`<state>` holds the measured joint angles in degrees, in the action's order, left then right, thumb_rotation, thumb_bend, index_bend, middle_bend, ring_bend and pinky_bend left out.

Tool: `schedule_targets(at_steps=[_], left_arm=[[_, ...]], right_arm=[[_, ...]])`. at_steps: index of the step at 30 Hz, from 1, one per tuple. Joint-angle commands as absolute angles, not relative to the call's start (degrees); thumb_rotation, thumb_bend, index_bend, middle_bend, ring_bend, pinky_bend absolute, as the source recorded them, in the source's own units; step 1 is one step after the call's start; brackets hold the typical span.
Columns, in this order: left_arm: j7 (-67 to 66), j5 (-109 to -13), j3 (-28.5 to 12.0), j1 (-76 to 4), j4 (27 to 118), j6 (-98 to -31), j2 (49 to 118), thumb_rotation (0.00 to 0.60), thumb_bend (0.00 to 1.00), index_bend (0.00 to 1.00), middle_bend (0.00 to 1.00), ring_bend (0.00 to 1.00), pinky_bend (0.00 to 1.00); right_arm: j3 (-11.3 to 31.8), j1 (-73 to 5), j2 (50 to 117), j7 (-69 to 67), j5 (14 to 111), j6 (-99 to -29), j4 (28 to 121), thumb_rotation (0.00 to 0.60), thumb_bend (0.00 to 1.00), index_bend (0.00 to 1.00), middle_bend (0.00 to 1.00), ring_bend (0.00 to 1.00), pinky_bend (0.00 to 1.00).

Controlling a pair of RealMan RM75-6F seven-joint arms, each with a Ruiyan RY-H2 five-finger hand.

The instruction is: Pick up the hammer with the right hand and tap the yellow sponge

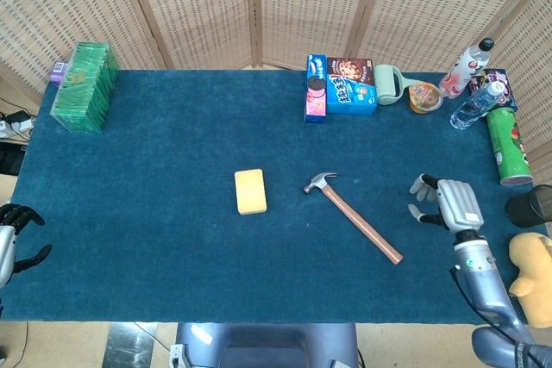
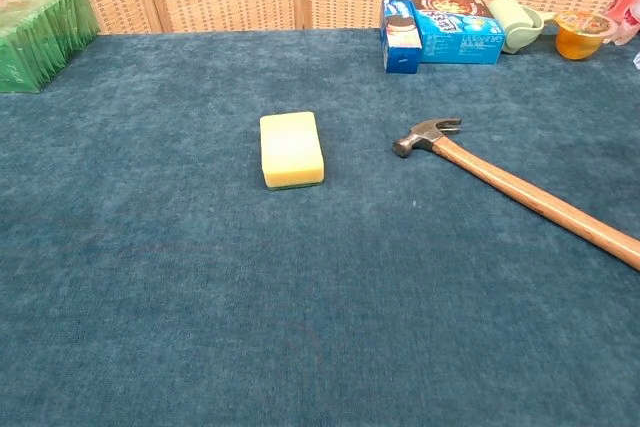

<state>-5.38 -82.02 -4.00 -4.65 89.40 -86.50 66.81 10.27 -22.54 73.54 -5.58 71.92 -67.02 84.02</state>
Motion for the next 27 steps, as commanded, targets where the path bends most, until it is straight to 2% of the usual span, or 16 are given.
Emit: schedule_targets(at_steps=[1,7,12,16,27], left_arm=[[-5.0,-82.2,-4.6,-4.4,87.5,-87.9,69.0,0.6,0.21,0.44,0.35,0.23,0.2],[-4.5,-82.3,-4.2,-4.5,86.8,-87.2,70.1,0.6,0.21,0.44,0.35,0.23,0.2],[-4.4,-82.5,-3.9,-4.5,86.3,-86.9,71.0,0.6,0.21,0.44,0.35,0.23,0.2],[-6.1,-83.6,-2.1,-3.9,88.1,-86.6,71.4,0.6,0.21,0.44,0.35,0.23,0.2],[-7.3,-84.7,-1.8,-3.3,90.1,-87.7,71.2,0.6,0.21,0.44,0.35,0.23,0.2]], right_arm=[[8.6,-18.2,72.3,-2.3,72.3,-73.5,86.2,0.6,0.36,0.5,0.59,0.58,0.51],[8.1,-14.3,73.7,-1.4,74.3,-80.8,84.3,0.6,0.38,0.52,0.6,0.58,0.51],[6.7,-11.0,73.4,-3.1,75.3,-84.1,84.0,0.6,0.39,0.52,0.61,0.58,0.51],[4.9,-6.7,73.4,-5.2,76.2,-87.9,84.1,0.6,0.39,0.53,0.61,0.58,0.51],[4.8,-4.2,72.0,-7.2,77.2,-88.2,84.5,0.6,0.4,0.53,0.61,0.58,0.51]])
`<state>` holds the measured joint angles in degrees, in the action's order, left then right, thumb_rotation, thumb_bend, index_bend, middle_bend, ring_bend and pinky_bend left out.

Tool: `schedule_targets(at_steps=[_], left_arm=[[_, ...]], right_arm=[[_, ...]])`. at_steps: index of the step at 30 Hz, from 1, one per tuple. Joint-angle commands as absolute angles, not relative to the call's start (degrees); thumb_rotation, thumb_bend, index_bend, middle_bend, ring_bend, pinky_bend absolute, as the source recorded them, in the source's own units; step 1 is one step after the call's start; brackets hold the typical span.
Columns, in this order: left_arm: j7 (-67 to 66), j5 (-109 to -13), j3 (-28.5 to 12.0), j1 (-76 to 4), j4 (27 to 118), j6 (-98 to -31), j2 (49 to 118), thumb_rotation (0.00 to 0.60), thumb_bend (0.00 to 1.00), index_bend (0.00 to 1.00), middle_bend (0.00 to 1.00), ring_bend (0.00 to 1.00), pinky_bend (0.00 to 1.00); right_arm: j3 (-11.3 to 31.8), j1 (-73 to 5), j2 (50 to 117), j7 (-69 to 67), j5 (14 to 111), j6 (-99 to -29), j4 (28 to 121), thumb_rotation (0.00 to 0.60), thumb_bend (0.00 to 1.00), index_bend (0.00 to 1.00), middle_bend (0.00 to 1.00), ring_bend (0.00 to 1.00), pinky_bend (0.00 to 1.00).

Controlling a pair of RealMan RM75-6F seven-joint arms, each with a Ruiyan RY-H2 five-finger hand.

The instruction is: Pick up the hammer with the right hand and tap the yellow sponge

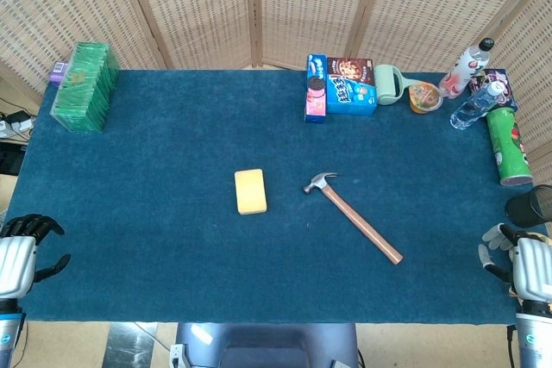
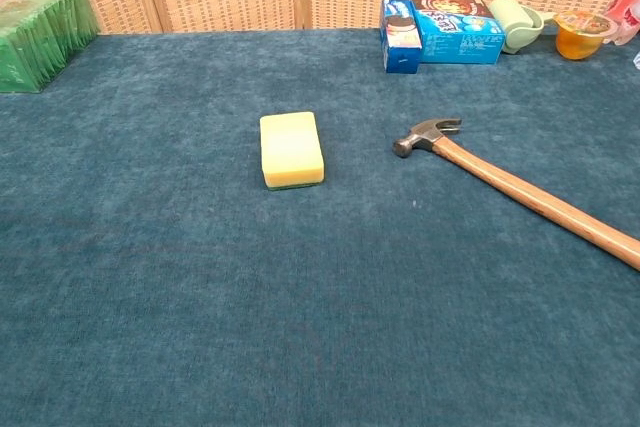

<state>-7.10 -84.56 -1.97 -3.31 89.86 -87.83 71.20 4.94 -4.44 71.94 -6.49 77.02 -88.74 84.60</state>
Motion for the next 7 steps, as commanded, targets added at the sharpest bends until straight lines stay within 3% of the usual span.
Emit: schedule_targets(at_steps=[1,7], left_arm=[[-7.6,-84.7,-1.8,-3.3,90.3,-87.7,71.1,0.6,0.21,0.44,0.35,0.23,0.2],[-8.7,-84.4,-1.8,-3.2,91.3,-87.4,70.5,0.6,0.21,0.44,0.35,0.23,0.2]], right_arm=[[4.8,-4.1,72.1,-7.6,77.2,-88.0,84.4,0.6,0.4,0.53,0.61,0.58,0.51],[5.2,-4.0,72.6,-8.6,77.1,-86.9,83.5,0.6,0.4,0.53,0.61,0.58,0.51]])
